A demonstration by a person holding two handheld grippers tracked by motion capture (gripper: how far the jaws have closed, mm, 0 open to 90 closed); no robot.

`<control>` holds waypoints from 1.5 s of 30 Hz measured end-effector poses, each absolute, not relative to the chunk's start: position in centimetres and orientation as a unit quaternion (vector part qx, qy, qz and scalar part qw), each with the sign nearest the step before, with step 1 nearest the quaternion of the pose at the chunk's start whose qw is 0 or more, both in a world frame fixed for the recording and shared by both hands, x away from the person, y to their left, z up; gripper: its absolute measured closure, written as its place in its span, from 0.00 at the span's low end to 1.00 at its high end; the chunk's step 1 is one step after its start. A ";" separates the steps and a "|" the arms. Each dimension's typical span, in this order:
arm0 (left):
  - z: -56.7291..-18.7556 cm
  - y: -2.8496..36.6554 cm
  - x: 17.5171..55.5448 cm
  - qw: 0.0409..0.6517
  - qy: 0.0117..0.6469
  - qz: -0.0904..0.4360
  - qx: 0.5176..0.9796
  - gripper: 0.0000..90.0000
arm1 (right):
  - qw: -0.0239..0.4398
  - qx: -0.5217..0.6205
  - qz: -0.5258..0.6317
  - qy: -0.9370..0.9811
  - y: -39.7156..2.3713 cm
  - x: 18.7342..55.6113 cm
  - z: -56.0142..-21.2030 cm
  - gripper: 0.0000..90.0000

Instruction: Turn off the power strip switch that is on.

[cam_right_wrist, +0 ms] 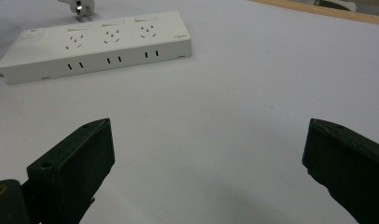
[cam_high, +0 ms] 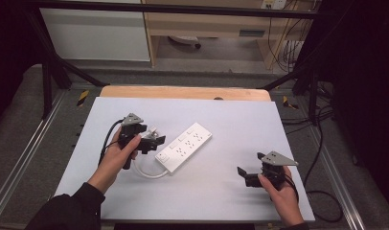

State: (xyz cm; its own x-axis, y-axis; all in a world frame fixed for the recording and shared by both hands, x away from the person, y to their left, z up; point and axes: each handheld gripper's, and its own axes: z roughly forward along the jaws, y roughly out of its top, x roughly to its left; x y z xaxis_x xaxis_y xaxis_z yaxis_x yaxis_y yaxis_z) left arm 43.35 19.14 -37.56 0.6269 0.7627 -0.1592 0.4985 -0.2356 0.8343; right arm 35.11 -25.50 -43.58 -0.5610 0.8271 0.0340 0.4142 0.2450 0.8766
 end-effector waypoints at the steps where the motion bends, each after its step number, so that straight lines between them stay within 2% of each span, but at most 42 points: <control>1: -37.5 19.4 43.2 0.465 0.408 0.144 0.773 0.08 | 0.226 0.411 0.457 0.756 -25.5 35.1 -43.6 0.03; 19: -37.7 24.0 39.3 0.491 0.412 0.174 0.748 0.08 | 0.226 0.410 0.455 0.757 -25.5 35.1 -43.6 0.03; 33: -39.4 27.3 34.4 0.512 0.428 0.207 0.716 0.10 | 0.224 0.412 0.456 0.756 -25.4 35.2 -43.7 0.03; 45: -41.3 30.0 32.7 0.509 0.447 0.215 0.703 0.10 | 0.223 0.415 0.457 0.754 -25.5 35.2 -43.7 0.03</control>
